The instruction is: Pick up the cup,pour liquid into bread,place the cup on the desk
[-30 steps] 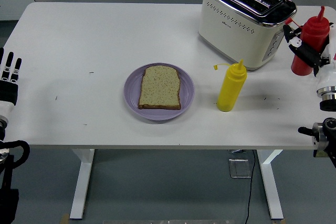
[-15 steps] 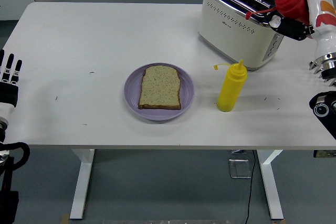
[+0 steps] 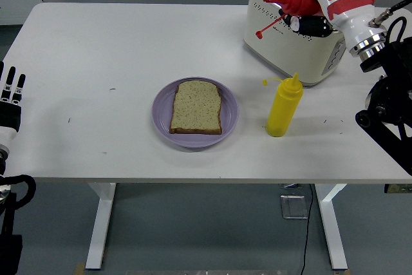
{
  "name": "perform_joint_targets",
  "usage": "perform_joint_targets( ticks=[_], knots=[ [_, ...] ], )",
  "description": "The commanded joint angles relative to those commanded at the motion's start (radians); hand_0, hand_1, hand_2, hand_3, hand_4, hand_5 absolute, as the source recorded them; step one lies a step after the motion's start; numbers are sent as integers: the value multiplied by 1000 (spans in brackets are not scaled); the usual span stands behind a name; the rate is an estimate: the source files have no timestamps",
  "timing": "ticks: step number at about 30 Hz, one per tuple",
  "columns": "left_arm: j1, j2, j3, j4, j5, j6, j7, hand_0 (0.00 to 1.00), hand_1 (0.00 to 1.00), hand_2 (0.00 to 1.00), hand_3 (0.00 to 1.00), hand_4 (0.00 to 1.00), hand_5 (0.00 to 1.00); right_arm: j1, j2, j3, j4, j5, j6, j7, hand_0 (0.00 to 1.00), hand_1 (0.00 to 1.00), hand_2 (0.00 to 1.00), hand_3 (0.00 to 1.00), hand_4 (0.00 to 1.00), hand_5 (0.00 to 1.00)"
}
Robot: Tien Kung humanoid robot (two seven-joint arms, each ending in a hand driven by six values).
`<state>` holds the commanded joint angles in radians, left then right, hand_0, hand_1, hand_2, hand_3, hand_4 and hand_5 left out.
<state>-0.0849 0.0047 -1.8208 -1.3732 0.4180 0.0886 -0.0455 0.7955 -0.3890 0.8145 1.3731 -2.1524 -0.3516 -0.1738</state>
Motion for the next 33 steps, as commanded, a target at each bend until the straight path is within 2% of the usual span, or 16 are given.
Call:
perform_joint_targets(
  ticks=[8, 18, 20, 29, 33],
  knots=[
    [1, 0, -2, 0, 0, 0, 0, 785, 736, 735, 692, 511, 998, 73, 58, -97, -61, -85, 48, -28, 36, 32, 184, 284, 750, 317],
    [2, -1, -4, 1, -1, 0, -1, 785, 736, 735, 692, 511, 998, 97, 100, -201, -137, -117, 86, -85, 40, 35, 188, 286, 752, 321],
    [2, -1, -4, 1, -1, 0, -1, 785, 736, 735, 692, 512, 998, 96, 105, -203, -139, -117, 92, -90, 43, 37, 188, 286, 746, 318],
    [1, 0, -7, 1, -1, 0, -1, 784, 736, 735, 692, 512, 998, 117, 92, -96, -120, -117, 84, -98, 45, 39, 190, 287, 739, 315],
    [0, 0, -8, 0, 0, 0, -1, 784, 736, 735, 692, 512, 998, 138, 99, -141, -126, -117, 89, -98, 46, 39, 191, 287, 736, 313]
  ],
)
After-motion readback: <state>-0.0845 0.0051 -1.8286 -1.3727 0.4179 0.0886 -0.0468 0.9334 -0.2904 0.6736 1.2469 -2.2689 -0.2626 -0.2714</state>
